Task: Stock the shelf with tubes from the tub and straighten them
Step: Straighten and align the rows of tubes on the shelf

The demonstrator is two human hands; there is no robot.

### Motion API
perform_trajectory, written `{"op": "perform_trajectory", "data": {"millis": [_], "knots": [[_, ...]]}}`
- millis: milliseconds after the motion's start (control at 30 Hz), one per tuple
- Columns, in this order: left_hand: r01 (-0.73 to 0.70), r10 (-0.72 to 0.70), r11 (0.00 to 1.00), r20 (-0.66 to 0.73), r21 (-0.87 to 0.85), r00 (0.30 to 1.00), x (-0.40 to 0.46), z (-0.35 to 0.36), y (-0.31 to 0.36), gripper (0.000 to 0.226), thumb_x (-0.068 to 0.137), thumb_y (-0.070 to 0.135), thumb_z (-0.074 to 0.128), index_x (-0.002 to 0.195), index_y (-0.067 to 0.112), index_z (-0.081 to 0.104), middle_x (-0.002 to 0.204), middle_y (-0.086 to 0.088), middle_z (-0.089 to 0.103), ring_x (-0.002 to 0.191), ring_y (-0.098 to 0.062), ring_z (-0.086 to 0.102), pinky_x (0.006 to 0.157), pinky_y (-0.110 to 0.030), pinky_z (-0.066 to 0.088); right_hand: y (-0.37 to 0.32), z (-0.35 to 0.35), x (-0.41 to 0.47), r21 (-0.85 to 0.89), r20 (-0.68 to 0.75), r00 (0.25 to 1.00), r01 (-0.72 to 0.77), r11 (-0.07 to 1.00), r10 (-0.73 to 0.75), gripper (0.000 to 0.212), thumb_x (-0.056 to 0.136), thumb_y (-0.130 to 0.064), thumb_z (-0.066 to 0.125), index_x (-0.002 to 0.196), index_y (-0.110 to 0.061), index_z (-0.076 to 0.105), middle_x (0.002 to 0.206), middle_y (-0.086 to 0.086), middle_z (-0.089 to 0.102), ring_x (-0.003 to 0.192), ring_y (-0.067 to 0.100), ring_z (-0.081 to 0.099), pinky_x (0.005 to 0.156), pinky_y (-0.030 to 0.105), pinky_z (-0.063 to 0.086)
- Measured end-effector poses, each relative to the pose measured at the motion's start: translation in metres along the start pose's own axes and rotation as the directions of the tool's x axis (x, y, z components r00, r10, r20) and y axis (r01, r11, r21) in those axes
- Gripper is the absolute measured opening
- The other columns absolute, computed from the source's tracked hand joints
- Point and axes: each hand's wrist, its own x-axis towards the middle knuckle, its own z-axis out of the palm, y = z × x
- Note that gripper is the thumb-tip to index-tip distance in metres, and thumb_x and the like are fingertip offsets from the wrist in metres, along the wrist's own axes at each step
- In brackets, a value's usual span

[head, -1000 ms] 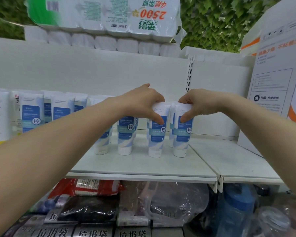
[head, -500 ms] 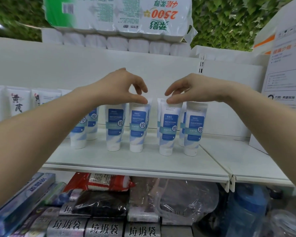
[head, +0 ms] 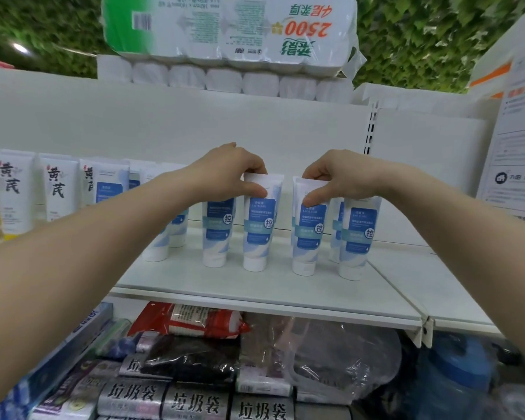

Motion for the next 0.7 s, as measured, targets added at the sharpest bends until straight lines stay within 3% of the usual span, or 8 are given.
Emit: {"op": "perform_trajectory", "data": {"millis": [100, 200, 300, 400, 600, 700], "knots": [[0.0, 0.0, 1.0, -0.003, 0.005, 1.0, -0.001, 0.0, -0.001, 0.023, 0.083, 0.046, 0.067, 0.096, 0.029, 0.063, 0.079, 0.02, 0.058, 0.081, -0.013, 0.05, 0.11, -0.044, 0.032, 0.003, 0.001, 0.0, 0.004, 0.001, 1.0, -0.002, 1.0, 0.002, 0.023, 0.083, -0.038, 0.071, 0.098, -0.022, 0.067, 0.091, -0.008, 0.071, 0.079, 0.01, 0.065, 0.071, 0.027, 0.051], [-0.011, 0.011, 1.0, -0.014, -0.017, 1.0, -0.005, -0.002, 0.0, 0.027, 0.083, 0.045, 0.068, 0.105, 0.029, 0.064, 0.094, 0.017, 0.064, 0.091, -0.014, 0.053, 0.111, -0.037, 0.028, 0.003, 0.0, 0.002, 0.005, 0.013, 1.0, -0.004, 1.0, 0.004, 0.029, 0.082, -0.04, 0.071, 0.104, -0.023, 0.067, 0.098, -0.009, 0.071, 0.086, 0.01, 0.065, 0.078, 0.028, 0.052], [-0.013, 0.011, 1.0, -0.085, -0.02, 0.996, -0.011, -0.012, -0.001, 0.04, 0.084, 0.046, 0.066, 0.121, 0.033, 0.059, 0.108, 0.019, 0.063, 0.101, -0.011, 0.048, 0.088, -0.028, 0.037, -0.001, -0.006, 0.007, 0.067, -0.09, 0.995, 0.048, 0.997, -0.042, 0.037, 0.08, -0.045, 0.072, 0.113, -0.03, 0.066, 0.102, -0.013, 0.068, 0.097, 0.007, 0.062, 0.091, 0.027, 0.047], [0.02, -0.02, 1.0, -0.12, 0.005, 0.993, -0.019, -0.026, -0.015, 0.043, 0.085, 0.047, 0.065, 0.125, 0.033, 0.057, 0.111, 0.019, 0.062, 0.101, -0.009, 0.048, 0.084, -0.026, 0.036, -0.011, -0.01, 0.018, 0.116, -0.19, 0.977, 0.122, 0.986, -0.098, 0.038, 0.08, -0.046, 0.071, 0.115, -0.031, 0.066, 0.1, -0.012, 0.069, 0.1, 0.005, 0.061, 0.097, 0.028, 0.046], [0.131, -0.137, 0.989, 0.091, 0.074, 0.986, -0.032, -0.038, -0.034, 0.027, 0.087, 0.042, 0.065, 0.112, 0.03, 0.066, 0.106, 0.015, 0.067, 0.099, -0.011, 0.053, 0.096, -0.031, 0.038, -0.041, 0.006, 0.037, 0.064, -0.067, 0.986, 0.155, 0.986, -0.151, 0.034, 0.084, -0.043, 0.068, 0.113, -0.027, 0.068, 0.102, -0.01, 0.069, 0.097, 0.007, 0.061, 0.082, 0.02, 0.044], [0.127, -0.128, 0.992, 0.109, 0.018, 0.986, -0.033, -0.036, -0.035, 0.021, 0.089, 0.032, 0.066, 0.108, 0.023, 0.068, 0.101, 0.009, 0.068, 0.093, -0.011, 0.056, 0.083, -0.024, 0.039, -0.045, 0.011, 0.041, 0.046, -0.06, 0.985, 0.166, 0.985, -0.163, 0.024, 0.086, -0.037, 0.067, 0.104, -0.021, 0.072, 0.098, -0.005, 0.071, 0.093, 0.016, 0.063, 0.084, 0.032, 0.05]]}}
